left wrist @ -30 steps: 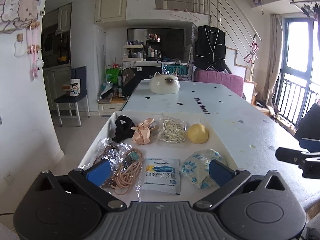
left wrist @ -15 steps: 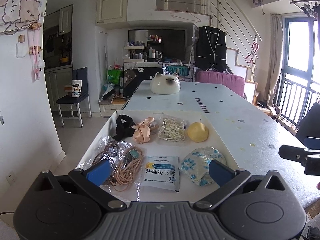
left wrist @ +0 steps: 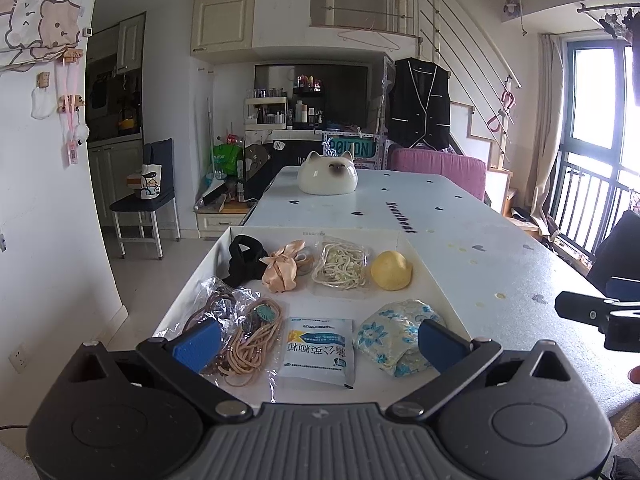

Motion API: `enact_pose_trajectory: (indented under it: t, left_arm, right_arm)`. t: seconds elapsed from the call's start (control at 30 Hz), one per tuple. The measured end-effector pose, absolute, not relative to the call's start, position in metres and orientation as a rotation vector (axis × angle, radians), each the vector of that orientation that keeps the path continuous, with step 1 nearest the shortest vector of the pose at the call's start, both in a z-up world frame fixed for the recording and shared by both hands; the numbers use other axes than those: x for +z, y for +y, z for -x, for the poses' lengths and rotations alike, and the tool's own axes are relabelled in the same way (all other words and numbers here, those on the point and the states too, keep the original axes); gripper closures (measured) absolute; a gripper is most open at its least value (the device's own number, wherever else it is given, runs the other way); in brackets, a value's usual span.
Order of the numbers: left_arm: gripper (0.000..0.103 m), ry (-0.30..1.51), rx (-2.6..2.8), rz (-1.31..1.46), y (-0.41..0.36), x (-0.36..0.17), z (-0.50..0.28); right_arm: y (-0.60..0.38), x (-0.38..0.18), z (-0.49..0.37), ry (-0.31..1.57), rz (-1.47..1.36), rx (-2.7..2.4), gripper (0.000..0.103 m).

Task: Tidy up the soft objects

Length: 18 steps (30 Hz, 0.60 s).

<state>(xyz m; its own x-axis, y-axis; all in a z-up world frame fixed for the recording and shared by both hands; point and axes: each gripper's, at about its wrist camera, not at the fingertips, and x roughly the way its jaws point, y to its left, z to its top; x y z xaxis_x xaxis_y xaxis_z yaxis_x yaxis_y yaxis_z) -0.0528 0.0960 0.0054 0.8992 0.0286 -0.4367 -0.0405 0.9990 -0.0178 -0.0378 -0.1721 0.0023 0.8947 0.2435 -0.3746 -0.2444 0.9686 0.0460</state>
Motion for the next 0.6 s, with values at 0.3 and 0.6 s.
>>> enact_pose_trajectory:
  t: [0.3,0.6]
  left_arm:
    - [0.000,0.451,0.036,0.032,0.0959,0.0055,0.0534]
    - [0.000,0.452,0.036,0.032,0.0959,0.0056,0.0535]
  right_arm:
    - [-0.1713,0.0024,0.0382,0.388,0.003,0.255,0.000]
    - [-0.1711,0.0023,0.0382,0.388,0.003,0.254,0.000]
